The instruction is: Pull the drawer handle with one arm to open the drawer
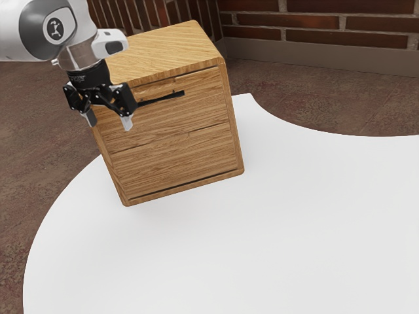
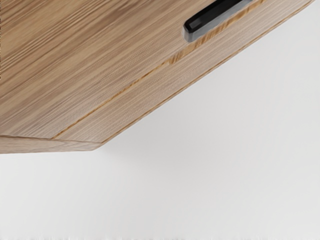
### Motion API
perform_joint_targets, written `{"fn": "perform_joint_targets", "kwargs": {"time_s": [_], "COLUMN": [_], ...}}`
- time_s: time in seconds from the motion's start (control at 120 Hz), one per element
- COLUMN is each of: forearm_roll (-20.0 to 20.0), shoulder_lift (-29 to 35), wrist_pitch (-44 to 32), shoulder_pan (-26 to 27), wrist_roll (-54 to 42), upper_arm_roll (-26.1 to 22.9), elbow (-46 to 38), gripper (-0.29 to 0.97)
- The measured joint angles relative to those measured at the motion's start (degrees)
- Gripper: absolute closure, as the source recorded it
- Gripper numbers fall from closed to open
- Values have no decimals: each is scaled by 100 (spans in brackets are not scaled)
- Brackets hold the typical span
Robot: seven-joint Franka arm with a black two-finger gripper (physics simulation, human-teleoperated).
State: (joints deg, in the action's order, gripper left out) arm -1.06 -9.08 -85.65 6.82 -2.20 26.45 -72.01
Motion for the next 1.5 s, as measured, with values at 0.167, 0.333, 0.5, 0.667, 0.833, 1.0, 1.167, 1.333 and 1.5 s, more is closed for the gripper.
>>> {"fn": "perform_joint_targets", "kwargs": {"time_s": [0.167,0.333,0.5,0.667,0.833,1.0,1.167,1.333,1.5], "forearm_roll": [-95,251,525,587,579,795,1014,1138,1623], "shoulder_lift": [6,785,718,407,332,461,1220,1577,2478], "wrist_pitch": [8,22,21,-17,-66,-144,-167,-475,-1107], "shoulder_pan": [-46,497,1513,2186,1882,2089,2730,3139,3003], "wrist_roll": [-27,-28,18,95,155,179,180,-467,-1317], "upper_arm_roll": [36,-41,-118,-121,-105,-108,-140,-116,-145], "elbow": [-31,820,947,972,944,297,-1233,-1670,-2650], "gripper": [0,0,0,0,0,0,0,0,0]}}
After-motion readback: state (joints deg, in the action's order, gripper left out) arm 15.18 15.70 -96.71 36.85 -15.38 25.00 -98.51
